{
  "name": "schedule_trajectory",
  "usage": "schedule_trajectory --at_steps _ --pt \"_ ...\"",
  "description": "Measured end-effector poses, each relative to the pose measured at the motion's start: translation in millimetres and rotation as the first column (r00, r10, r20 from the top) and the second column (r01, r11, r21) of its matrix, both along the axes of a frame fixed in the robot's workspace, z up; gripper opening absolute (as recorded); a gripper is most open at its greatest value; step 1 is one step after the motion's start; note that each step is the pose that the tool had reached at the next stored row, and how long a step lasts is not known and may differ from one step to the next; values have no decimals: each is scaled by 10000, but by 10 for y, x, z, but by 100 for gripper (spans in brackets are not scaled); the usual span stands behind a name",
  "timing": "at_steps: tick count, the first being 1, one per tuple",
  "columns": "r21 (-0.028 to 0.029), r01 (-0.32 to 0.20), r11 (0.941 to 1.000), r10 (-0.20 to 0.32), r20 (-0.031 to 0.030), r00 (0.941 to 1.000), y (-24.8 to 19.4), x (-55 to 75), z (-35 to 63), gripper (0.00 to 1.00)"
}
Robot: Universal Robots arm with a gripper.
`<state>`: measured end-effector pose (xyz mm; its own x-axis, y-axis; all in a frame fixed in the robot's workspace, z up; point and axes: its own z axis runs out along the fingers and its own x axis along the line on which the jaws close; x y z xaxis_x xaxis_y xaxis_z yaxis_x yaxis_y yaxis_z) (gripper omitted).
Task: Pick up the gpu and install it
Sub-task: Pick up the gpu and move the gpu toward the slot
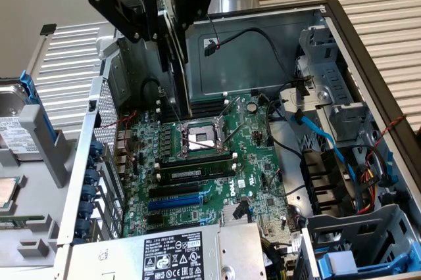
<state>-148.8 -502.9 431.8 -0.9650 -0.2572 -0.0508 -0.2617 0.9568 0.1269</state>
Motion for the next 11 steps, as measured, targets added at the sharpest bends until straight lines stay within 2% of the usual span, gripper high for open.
schedule_trajectory --at_steps 6,11 --pt "1 -724 9974 724 0 9974 0 23 0 29" --pt "0 -1386 9903 1386 -4 9903 0 31 0 29"
